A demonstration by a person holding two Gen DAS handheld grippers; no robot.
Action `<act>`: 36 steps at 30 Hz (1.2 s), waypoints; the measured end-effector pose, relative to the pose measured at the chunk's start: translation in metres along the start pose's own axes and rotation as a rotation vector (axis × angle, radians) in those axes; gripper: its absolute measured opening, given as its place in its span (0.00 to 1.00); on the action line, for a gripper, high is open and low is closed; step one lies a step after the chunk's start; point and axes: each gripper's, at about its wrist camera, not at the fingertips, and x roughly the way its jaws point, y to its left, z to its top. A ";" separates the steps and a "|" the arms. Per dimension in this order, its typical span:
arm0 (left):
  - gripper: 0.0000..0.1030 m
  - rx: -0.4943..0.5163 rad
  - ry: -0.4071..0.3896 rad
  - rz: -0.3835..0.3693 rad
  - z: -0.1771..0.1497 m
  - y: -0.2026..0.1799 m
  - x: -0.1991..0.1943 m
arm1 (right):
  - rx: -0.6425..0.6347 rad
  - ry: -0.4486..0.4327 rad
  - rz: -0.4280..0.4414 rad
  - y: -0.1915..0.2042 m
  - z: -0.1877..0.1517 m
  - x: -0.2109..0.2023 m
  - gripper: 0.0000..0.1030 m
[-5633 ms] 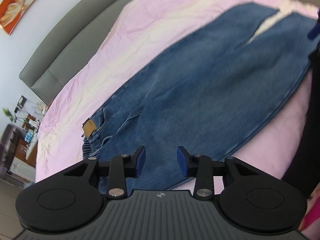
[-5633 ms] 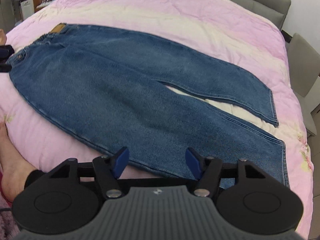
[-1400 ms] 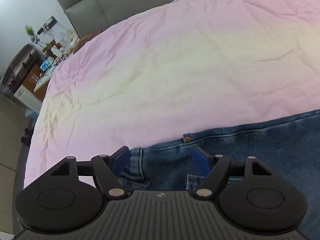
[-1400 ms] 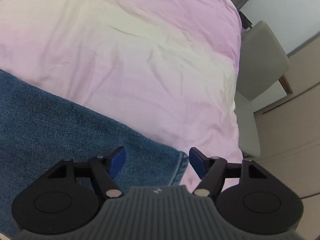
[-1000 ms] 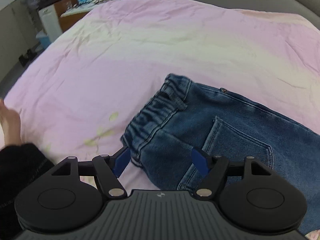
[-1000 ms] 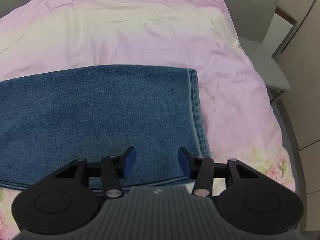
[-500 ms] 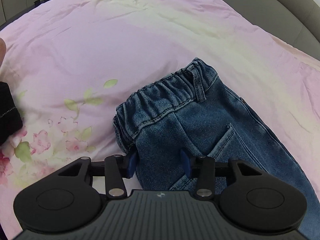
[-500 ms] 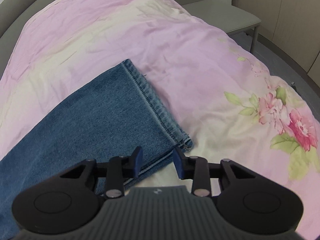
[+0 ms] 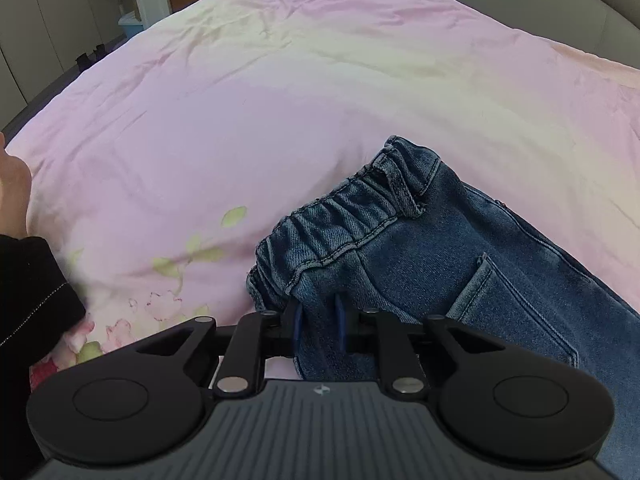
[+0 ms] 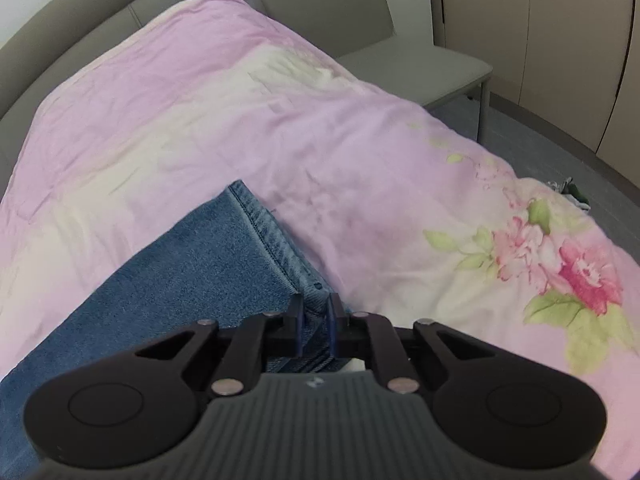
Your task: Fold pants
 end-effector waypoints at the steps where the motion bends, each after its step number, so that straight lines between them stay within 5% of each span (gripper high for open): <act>1: 0.18 0.008 -0.005 0.003 -0.001 -0.001 0.001 | -0.030 0.006 -0.026 0.001 -0.003 0.003 0.05; 5: 0.18 0.140 -0.040 0.080 -0.007 -0.021 0.002 | -0.029 0.066 -0.096 -0.004 -0.016 0.040 0.04; 10: 0.27 0.171 -0.029 0.099 -0.006 -0.023 -0.005 | -0.023 0.090 -0.129 0.000 -0.023 0.052 0.08; 15: 0.40 0.243 -0.118 0.099 -0.026 -0.027 -0.041 | -0.033 0.095 -0.078 -0.006 -0.022 0.030 0.25; 22: 0.43 0.221 -0.038 -0.257 -0.084 -0.039 -0.100 | -0.027 0.110 0.027 -0.009 -0.042 0.015 0.29; 27: 0.62 0.084 0.050 -0.511 -0.136 -0.046 -0.105 | 0.001 0.097 0.123 -0.013 -0.056 0.008 0.35; 36: 0.62 -0.200 0.121 -0.606 -0.182 -0.052 -0.045 | 0.160 0.101 0.191 -0.038 -0.066 0.024 0.39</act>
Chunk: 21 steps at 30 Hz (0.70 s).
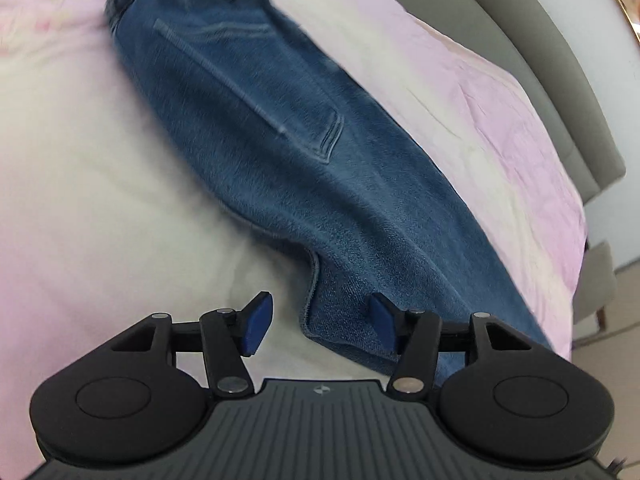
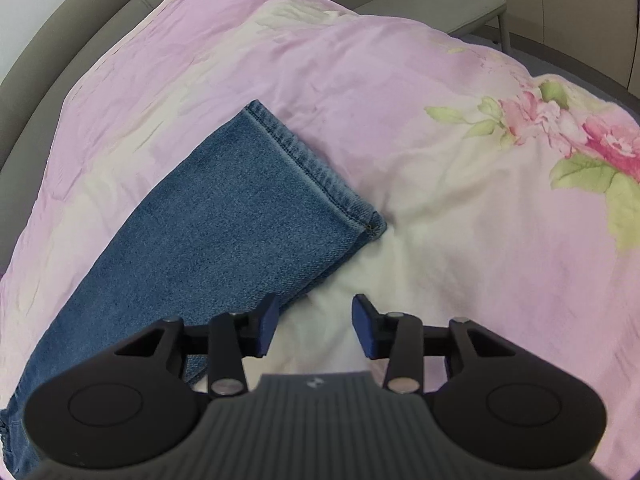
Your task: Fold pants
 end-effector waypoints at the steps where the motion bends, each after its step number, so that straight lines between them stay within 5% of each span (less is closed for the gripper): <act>1: 0.62 -0.030 0.006 -0.019 0.000 0.002 0.005 | 0.023 -0.002 0.004 -0.004 0.001 0.003 0.39; 10: 0.48 -0.040 0.011 0.008 -0.008 -0.006 0.039 | 0.225 -0.062 0.079 -0.030 0.009 0.033 0.38; 13: 0.40 -0.030 0.006 0.019 -0.007 -0.010 0.038 | 0.253 -0.076 0.092 -0.031 0.015 0.039 0.31; 17: 0.23 -0.038 -0.003 -0.010 0.002 -0.021 0.019 | 0.261 -0.101 0.074 -0.022 0.025 0.023 0.09; 21: 0.20 -0.031 -0.005 0.005 0.012 -0.041 -0.003 | 0.209 -0.168 0.088 0.007 0.043 -0.020 0.05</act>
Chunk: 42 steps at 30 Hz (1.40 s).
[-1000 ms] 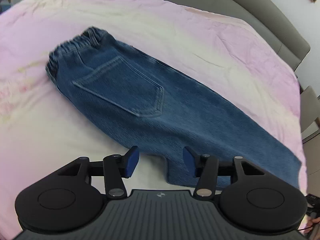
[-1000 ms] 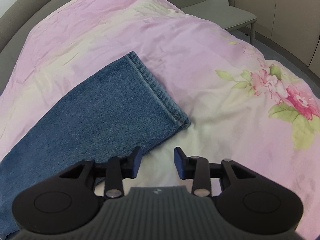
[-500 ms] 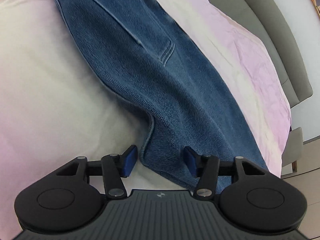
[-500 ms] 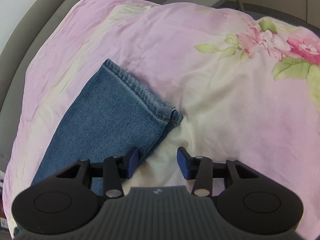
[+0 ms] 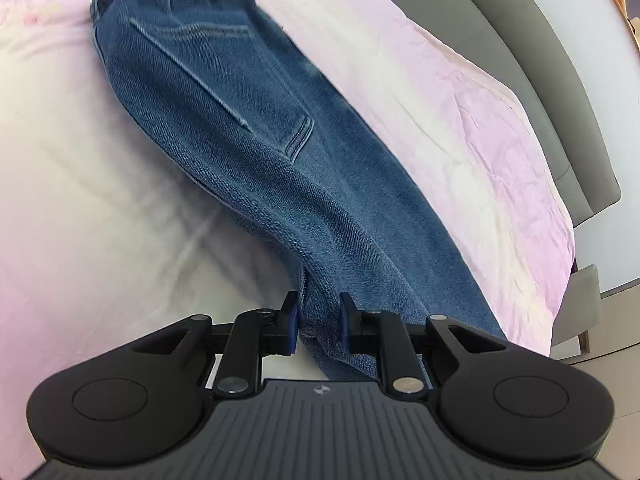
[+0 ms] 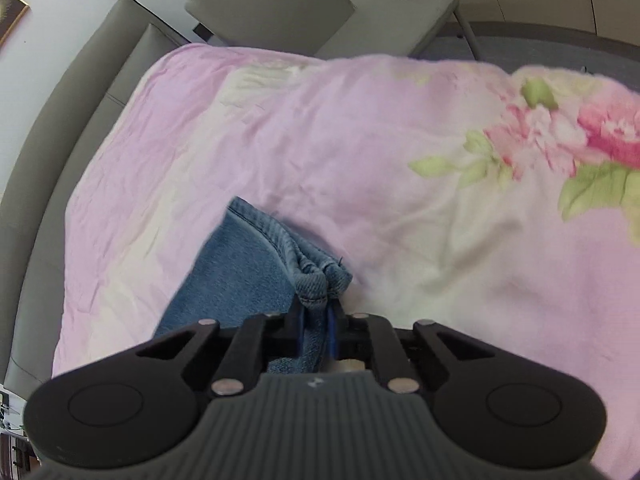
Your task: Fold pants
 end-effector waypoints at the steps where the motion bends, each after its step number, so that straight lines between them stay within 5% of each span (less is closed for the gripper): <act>1: 0.20 0.003 -0.002 0.010 0.002 -0.003 -0.004 | -0.013 -0.007 -0.016 0.010 0.003 -0.010 0.05; 7: 0.19 -0.023 0.015 0.013 -0.004 0.010 -0.035 | -0.044 -0.071 -0.019 0.027 0.008 -0.072 0.05; 13: 0.19 -0.040 0.089 -0.002 -0.041 0.035 -0.048 | 0.015 -0.053 -0.090 -0.044 -0.019 -0.128 0.04; 20: 0.21 -0.040 0.173 0.065 -0.051 0.065 -0.006 | 0.092 0.009 -0.175 -0.117 -0.057 -0.111 0.05; 23: 0.30 -0.047 0.201 0.050 -0.047 0.072 -0.003 | 0.027 0.019 -0.215 -0.111 -0.059 -0.107 0.12; 27: 0.38 0.067 0.218 0.082 -0.036 0.062 -0.027 | -0.136 0.028 -0.278 -0.092 -0.047 -0.116 0.36; 32: 0.38 0.255 0.177 0.096 -0.009 0.038 -0.057 | -0.341 0.021 -0.241 -0.057 -0.048 -0.135 0.39; 37: 0.38 0.475 0.042 0.186 0.028 0.008 -0.061 | -0.506 0.105 -0.113 -0.002 -0.077 -0.115 0.38; 42: 0.38 0.513 -0.017 0.239 0.074 0.007 -0.042 | -0.701 0.224 -0.009 0.062 -0.136 -0.075 0.38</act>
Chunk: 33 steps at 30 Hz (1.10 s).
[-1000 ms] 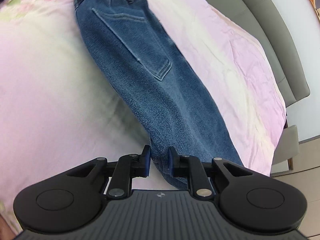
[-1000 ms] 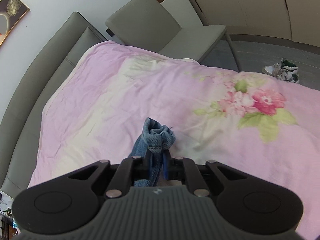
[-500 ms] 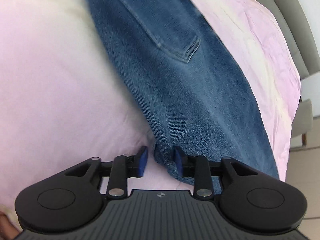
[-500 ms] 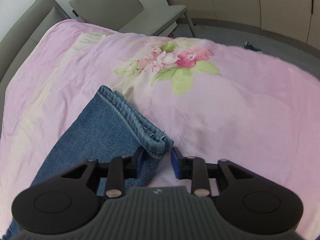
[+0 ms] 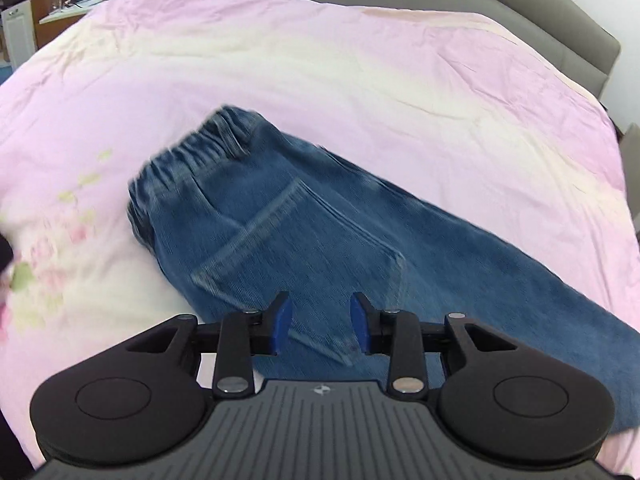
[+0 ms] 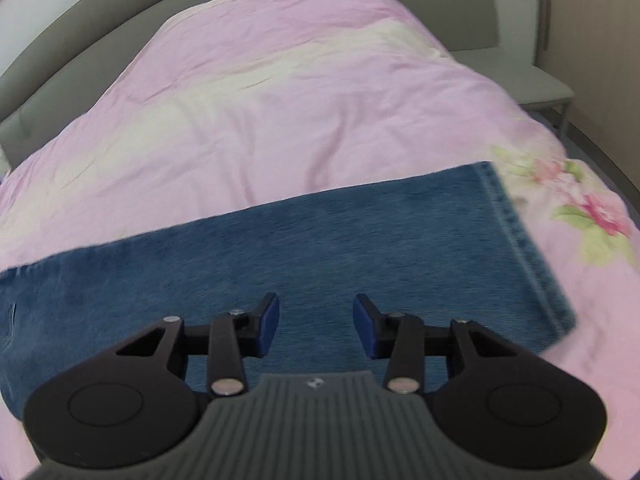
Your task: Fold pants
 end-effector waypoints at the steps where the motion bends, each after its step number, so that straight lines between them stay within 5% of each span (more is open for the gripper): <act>1: 0.38 0.007 -0.010 0.020 0.007 0.003 0.005 | -0.040 0.014 0.020 0.017 0.000 0.009 0.38; 10: 0.38 0.019 -0.021 0.175 0.053 0.042 0.062 | -0.321 0.071 0.167 0.154 0.013 0.090 0.34; 15: 0.13 0.006 0.014 0.209 0.062 0.059 0.094 | -0.371 0.090 0.091 0.190 0.026 0.143 0.33; 25: 0.09 -0.081 0.049 0.235 0.077 0.064 0.121 | -0.296 0.106 0.019 0.213 0.050 0.186 0.37; 29: 0.12 -0.036 0.047 0.269 0.074 0.047 0.099 | -0.273 0.113 0.044 0.210 0.057 0.180 0.36; 33: 0.18 0.021 -0.010 0.192 0.057 0.021 0.054 | -0.238 0.105 0.069 0.183 0.061 0.151 0.45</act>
